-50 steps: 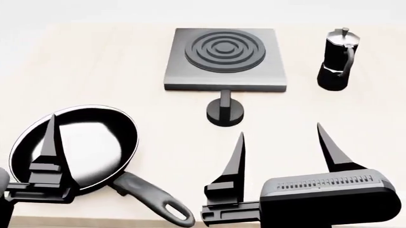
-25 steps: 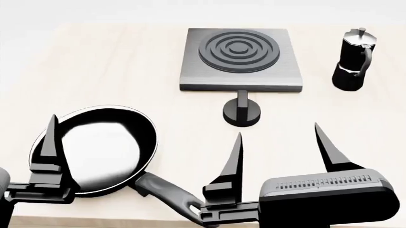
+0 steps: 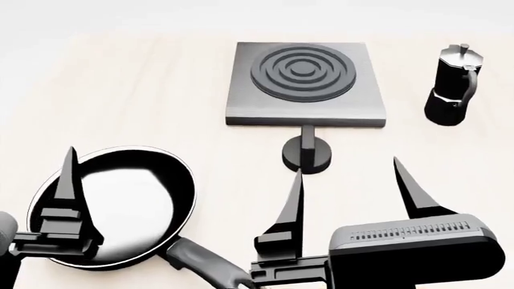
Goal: Turn on the stove.
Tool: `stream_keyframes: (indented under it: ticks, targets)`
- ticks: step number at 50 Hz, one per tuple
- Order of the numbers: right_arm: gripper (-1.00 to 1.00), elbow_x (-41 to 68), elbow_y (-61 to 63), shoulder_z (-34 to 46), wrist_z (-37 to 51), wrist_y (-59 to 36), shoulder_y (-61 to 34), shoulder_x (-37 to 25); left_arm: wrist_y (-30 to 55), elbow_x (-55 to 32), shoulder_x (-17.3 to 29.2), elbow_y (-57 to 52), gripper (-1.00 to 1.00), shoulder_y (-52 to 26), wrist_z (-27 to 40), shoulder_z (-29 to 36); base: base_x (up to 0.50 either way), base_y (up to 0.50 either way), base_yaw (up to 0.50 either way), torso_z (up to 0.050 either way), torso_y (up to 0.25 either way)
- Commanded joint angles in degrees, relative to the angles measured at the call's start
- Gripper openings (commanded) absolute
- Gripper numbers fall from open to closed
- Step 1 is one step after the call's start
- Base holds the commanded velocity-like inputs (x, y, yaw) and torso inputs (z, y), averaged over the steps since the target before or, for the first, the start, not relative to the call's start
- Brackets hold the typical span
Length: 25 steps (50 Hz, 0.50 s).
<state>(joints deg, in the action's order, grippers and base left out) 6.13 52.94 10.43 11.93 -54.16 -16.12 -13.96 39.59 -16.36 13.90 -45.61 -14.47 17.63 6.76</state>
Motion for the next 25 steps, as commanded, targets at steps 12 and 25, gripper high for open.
stream_keyframes:
  ticks: [12,25]
  targets:
    - [1.00,0.7,-0.4,-0.1,0.5,0.6,0.1,-0.1,-0.6,-0.3,0.6,0.5,1.00,0.0,0.5,0.5,0.19,0.00,0.00,0.000,0.000]
    - [1.00,1.0,-0.1,0.1,0.9,0.4,0.0,-0.3,-0.3,-0.8,0.8,0.1,1.00,-0.1,1.0,0.5,0.19,0.00,0.00,0.000,0.000]
